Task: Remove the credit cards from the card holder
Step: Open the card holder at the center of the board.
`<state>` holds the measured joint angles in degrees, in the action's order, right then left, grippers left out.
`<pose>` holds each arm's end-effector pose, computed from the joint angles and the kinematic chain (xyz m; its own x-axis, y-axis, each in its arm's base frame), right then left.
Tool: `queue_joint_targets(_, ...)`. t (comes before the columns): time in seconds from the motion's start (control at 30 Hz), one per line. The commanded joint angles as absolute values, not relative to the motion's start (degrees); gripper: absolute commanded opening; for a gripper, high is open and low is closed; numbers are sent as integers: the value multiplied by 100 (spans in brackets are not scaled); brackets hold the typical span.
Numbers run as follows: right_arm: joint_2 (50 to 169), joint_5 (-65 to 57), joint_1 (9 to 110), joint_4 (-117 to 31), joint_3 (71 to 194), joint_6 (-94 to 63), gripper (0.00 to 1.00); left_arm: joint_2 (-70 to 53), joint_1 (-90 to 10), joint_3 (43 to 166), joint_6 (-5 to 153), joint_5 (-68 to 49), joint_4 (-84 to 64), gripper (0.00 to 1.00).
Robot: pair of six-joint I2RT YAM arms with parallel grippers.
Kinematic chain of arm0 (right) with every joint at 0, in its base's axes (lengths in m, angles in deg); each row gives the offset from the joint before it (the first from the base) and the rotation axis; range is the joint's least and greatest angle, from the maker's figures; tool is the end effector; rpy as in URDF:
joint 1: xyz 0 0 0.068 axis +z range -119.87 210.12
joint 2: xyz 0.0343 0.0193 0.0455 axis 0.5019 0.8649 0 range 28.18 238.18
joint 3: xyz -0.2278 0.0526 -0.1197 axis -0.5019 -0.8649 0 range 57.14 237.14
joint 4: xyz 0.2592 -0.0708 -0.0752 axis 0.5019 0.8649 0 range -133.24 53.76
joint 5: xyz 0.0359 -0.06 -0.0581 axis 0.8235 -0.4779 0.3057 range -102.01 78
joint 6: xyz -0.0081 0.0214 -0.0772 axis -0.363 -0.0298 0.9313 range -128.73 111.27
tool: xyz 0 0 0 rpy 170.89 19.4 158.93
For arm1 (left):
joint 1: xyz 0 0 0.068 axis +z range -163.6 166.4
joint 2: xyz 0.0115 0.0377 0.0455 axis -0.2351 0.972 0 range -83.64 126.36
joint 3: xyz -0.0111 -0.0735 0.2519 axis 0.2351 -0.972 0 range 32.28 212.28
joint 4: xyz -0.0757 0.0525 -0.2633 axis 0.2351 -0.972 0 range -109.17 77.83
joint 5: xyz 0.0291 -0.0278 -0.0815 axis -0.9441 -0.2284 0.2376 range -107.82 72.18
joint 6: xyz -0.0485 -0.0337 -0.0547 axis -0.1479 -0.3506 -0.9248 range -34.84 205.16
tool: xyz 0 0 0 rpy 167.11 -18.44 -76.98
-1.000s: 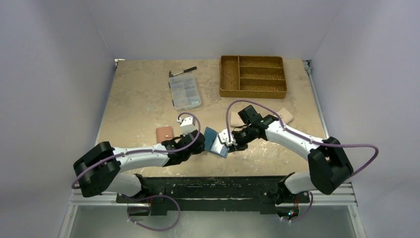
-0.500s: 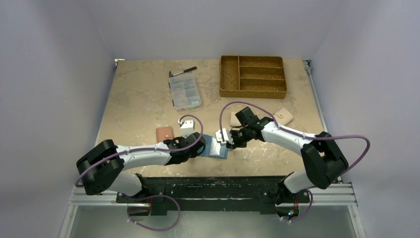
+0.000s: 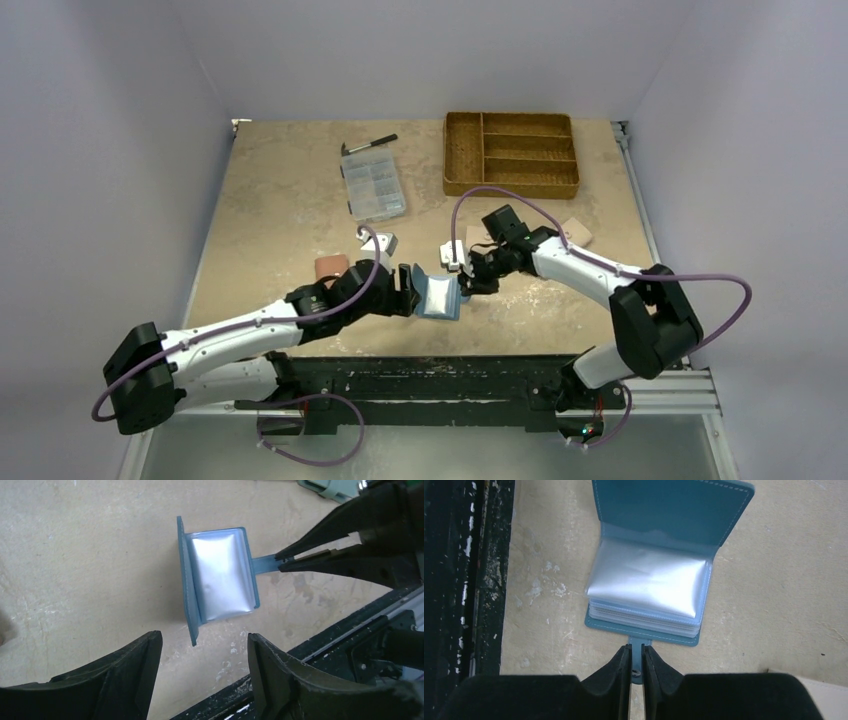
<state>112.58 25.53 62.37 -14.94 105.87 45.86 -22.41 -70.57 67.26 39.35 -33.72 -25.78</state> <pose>0.2320 0.1965 0.1446 0.0888 -0.7082 -0.7004 -0.9956 -0.0848 -0.0405 0.1627 -0.2153 0.1826 -0.7395 -0.1277 -0.6610 0.2317 0.8736 -0.4280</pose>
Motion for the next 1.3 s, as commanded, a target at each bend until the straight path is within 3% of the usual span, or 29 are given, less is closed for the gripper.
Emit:
queue_joint_targets(0.0, 11440, 2955, 6194, -1229, 11002, 4115, 20, -2632, -7047, 6489, 4348, -2840, -1905, 67)
queue_joint_targets(0.23, 11742, 3049, 6191, -1108, 11295, 3552, 16, -2722, -7082, 6262, 4499, -1846, -407, 64)
queue_joint_targets(0.4, 12033, 3510, 6194, -1114, 11559, 2945, 10, -2499, -7595, 6547, 4877, -1918, -111, 61)
queue_joint_targets(0.67, 12477, 3993, 6205, -1785, 12040, 1480, 0, -1569, -7943, 6605, 5063, -2442, 136, 40)
queue_joint_targets(0.9, 13773, 3846, 6613, -1110, 13331, 1225, 0, -1502, -8039, 6711, 5232, -3105, -96, 43)
queue_joint_targets(1.27, 14039, 3419, 6836, -1482, 13165, 721, 0, -420, -8039, 7253, 5002, -4023, -646, 54)
